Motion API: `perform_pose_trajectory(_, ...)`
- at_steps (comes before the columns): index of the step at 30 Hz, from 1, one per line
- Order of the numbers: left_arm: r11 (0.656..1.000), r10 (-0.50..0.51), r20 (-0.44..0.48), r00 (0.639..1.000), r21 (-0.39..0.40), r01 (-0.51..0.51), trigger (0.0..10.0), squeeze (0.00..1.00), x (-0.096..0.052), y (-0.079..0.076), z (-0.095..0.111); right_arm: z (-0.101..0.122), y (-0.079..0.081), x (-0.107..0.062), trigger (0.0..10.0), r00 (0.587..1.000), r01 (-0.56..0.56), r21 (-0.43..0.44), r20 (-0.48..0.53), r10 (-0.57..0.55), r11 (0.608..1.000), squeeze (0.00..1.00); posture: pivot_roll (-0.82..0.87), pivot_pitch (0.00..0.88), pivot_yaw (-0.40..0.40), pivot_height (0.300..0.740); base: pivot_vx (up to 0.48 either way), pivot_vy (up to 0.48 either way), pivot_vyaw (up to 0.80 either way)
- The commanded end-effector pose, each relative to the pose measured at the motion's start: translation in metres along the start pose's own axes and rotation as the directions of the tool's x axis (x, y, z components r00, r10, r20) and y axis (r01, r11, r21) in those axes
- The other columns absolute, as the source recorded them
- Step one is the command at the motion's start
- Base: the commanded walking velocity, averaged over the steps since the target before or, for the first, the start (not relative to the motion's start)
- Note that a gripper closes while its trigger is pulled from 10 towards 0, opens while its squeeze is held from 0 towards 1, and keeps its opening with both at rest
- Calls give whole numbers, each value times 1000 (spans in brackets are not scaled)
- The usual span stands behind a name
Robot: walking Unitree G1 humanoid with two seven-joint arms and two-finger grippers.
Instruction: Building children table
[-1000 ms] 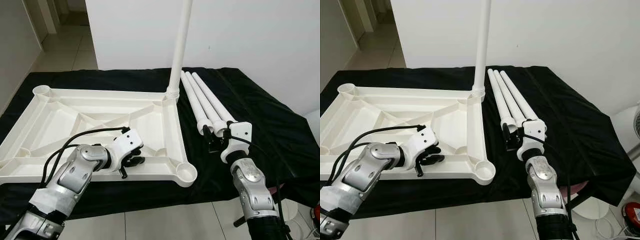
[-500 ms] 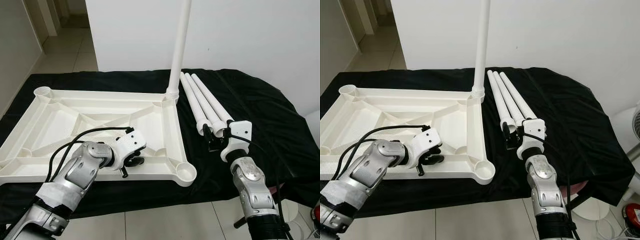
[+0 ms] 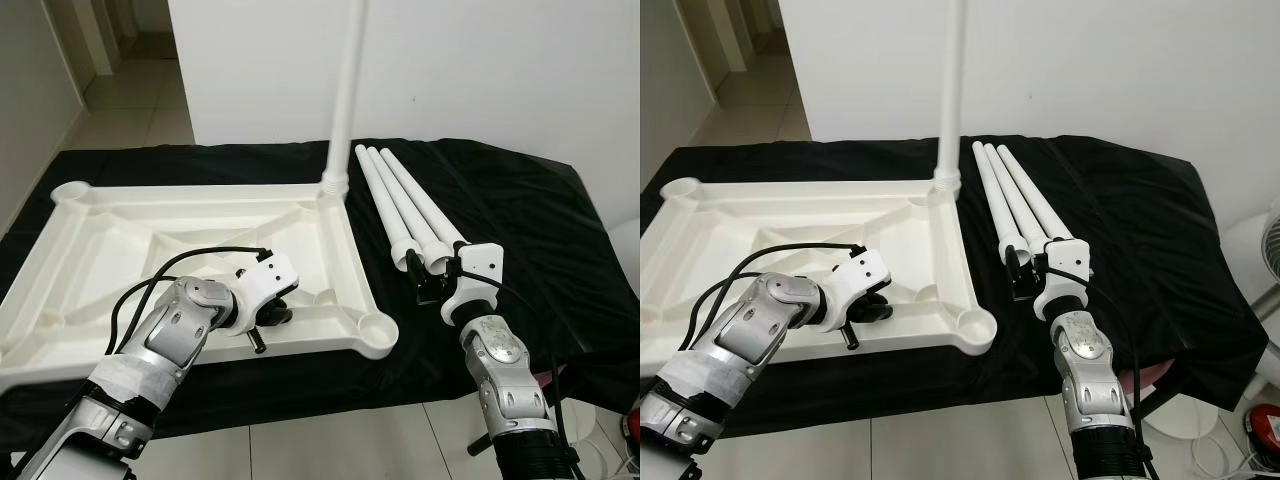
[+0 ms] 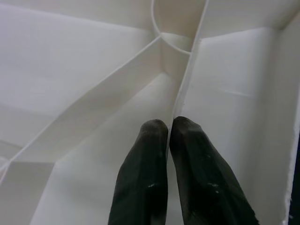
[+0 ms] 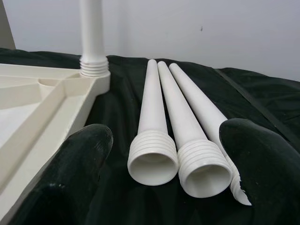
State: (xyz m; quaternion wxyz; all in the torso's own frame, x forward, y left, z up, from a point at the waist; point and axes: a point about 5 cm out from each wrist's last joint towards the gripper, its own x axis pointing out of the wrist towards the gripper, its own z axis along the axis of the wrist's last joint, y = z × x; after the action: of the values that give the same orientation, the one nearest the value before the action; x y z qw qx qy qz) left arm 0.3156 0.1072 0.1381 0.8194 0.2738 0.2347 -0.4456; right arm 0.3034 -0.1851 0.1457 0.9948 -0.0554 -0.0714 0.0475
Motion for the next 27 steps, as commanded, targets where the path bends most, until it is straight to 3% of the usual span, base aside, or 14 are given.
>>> perform_pose_trajectory(1, 991, 125, -101, 987, -44, -130, 0, 0, 2, 7, -21, -1, 2, 1, 10000, 1000, 4, 8, 3, -4, 1000, 0, -17, 0, -11, 740, 0, 0, 0)
perform_pose_trajectory(4, 990, 132, -98, 986, -42, -137, 0, 0, 1, 8, -19, -1, 2, 1, 10000, 1000, 4, 9, 4, -4, 1000, 0, -18, 0, -9, 740, 0, 0, 0)
perform_pose_trajectory(5, 988, 144, -75, 987, -41, -147, 4510, 0, 2, 9, -14, -1, 2, 1, 10000, 1000, 4, 10, 4, -4, 1000, 0, -20, 0, -8, 740, 0, 0, 0)
perform_pose_trajectory(6, 988, 144, -75, 987, -41, -147, 4510, 0, 2, 9, -14, -1, 2, 1, 10000, 1000, 4, 10, 4, -4, 1000, 0, -20, 0, -8, 740, 0, 0, 0)
perform_pose_trajectory(7, 987, 154, -58, 986, -39, -156, 9294, 0, 2, 9, -11, -1, 3, 1, 10000, 1000, 5, 11, 5, -5, 1000, 0, -22, 0, -8, 740, 0, 0, 0)
perform_pose_trajectory(11, 986, 168, 8, 986, -6, -168, 10000, 0, 3, 8, 0, -1, 3, 1, 10000, 1000, 7, 12, 6, -7, 1000, 0, -22, 0, -12, 740, 0, 0, 0)
perform_pose_trajectory(12, 985, 172, 51, 984, 1, -172, 10000, 533, 3, 7, 6, -1, 3, 1, 10000, 1000, 8, 12, 6, -8, 1000, 0, -21, 0, -15, 740, 0, 0, 0)
perform_pose_trajectory(13, 985, 172, 51, 984, 1, -172, 10000, 533, 3, 7, 6, -1, 3, 1, 10000, 1000, 8, 12, 6, -8, 1000, 0, -21, 0, -15, 740, 0, 0, 0)
perform_pose_trajectory(14, 986, 162, 98, 982, 17, -165, 10000, 1000, 3, 5, 11, -1, 3, 1, 10000, 1000, 9, 13, 7, -9, 1000, 0, -20, 0, -17, 740, 0, 0, 0)
perform_pose_trajectory(19, 989, 138, 142, 980, 23, -143, 10000, 1000, 0, 1, 16, -1, 3, 3, 10000, 1000, 9, 18, 7, -9, 1000, 0, -17, 0, -25, 740, 0, 0, 0)
perform_pose_trajectory(20, 989, 137, 170, 976, 41, -145, 10000, 102, -2, 2, 19, -1, 3, 3, 10000, 1000, 9, 20, 9, -9, 1000, 0, -15, 0, -28, 740, 0, 0, 0)
perform_pose_trajectory(21, 988, 137, 202, 970, 47, -149, 10000, 0, -5, 2, 23, 0, 4, 4, 10000, 1000, 10, 28, 11, -11, 1000, 0, -14, 0, -31, 740, 0, 0, 0)
perform_pose_trajectory(24, 987, 137, 223, 965, 49, -152, 10000, 0, -7, 3, 26, 0, 4, 5, 10000, 1000, 11, 34, 12, -12, 999, 0, -13, 0, -32, 740, 0, 0, 0)
perform_pose_trajectory(27, 984, 177, 375, 910, -36, -177, 10000, 0, -16, 8, 46, 0, 5, 10, 10000, 999, 46, 69, 9, -46, 997, 0, -19, 0, -45, 740, 0, 0, 0)
